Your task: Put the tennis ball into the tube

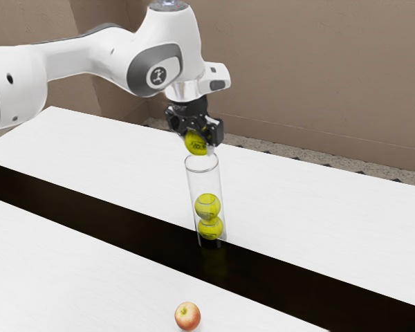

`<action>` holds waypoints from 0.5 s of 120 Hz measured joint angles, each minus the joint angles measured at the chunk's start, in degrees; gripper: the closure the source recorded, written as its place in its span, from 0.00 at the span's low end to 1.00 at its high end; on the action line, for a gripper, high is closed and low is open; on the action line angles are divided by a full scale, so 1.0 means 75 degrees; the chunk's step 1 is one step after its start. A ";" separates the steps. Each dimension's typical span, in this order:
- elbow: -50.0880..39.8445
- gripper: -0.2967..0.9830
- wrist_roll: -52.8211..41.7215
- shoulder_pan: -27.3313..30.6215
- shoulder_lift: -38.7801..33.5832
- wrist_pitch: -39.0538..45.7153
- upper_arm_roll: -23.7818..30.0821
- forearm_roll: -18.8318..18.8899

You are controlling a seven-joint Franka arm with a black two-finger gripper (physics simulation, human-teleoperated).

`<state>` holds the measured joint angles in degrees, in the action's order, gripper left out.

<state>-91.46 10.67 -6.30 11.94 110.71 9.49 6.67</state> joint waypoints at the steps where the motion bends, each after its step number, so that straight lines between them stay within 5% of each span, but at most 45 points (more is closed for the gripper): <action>1: 0.0004 0.49 0.0007 -0.0003 0.0004 -0.0002 0.0000 -0.0003; 36: -0.0011 0.30 0.0176 -0.0022 -0.0011 -0.0132 -0.0010 -0.0074; 60: 0.0053 0.26 -0.0145 -0.0008 -0.1074 -0.1190 -0.0174 -0.0249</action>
<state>-91.06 9.59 -6.36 3.89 101.78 8.18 4.81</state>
